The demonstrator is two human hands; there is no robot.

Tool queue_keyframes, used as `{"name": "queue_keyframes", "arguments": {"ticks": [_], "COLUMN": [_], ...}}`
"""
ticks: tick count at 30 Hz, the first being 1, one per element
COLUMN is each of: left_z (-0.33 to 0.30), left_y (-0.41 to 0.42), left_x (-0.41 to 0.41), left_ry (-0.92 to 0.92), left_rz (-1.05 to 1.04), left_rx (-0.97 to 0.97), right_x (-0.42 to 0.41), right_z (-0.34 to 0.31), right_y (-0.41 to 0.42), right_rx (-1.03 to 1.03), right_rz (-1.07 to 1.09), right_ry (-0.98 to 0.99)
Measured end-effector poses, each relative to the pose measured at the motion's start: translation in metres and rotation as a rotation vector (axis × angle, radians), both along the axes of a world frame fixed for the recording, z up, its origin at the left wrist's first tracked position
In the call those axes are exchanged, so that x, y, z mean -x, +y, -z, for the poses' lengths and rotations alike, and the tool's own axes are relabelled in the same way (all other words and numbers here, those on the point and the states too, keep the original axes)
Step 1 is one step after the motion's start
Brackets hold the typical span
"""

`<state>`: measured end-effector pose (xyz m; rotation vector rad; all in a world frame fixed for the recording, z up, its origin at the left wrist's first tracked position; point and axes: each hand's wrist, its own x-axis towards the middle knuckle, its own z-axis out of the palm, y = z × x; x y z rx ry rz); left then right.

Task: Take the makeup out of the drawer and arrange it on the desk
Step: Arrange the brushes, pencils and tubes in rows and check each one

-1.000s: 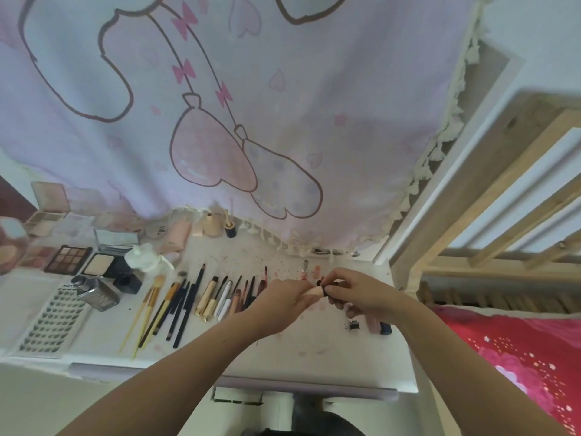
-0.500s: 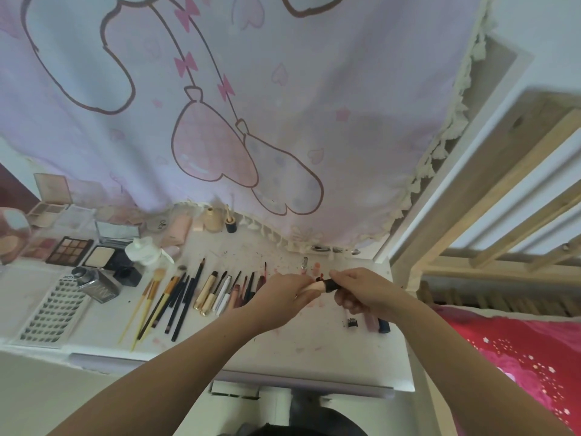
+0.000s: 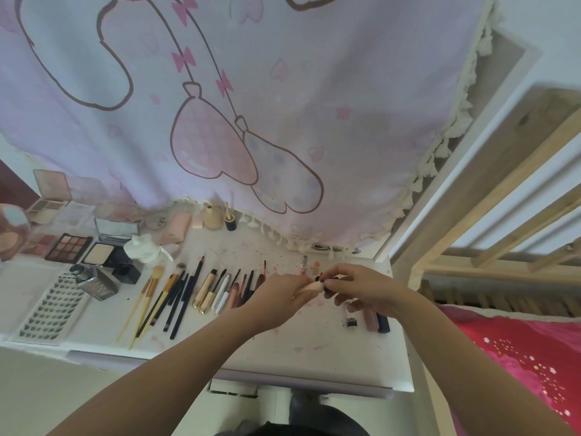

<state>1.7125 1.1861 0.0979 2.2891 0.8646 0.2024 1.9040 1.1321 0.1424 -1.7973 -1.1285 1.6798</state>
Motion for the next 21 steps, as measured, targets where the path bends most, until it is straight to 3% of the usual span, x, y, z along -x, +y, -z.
{"name": "queue_keyframes", "arguments": {"ticks": [8,13,21], "left_z": [0.002,0.004,0.021], "left_y": [0.003,0.005,0.008], "left_x": [0.0,0.002,0.016], "left_ry": [0.011,0.016,0.173], "left_rz": [-0.001,0.017,-0.081], "left_rx": [-0.021,-0.009,0.12], "right_x": [-0.005,-0.004,-0.032], "right_z": [0.005,0.008,0.018], "right_y": [0.002,0.005,-0.004], "right_rx": [0.015,0.052,0.088], "right_rz": [0.047,0.09,0.183], "right_ry": [0.051,-0.021,-0.004]}}
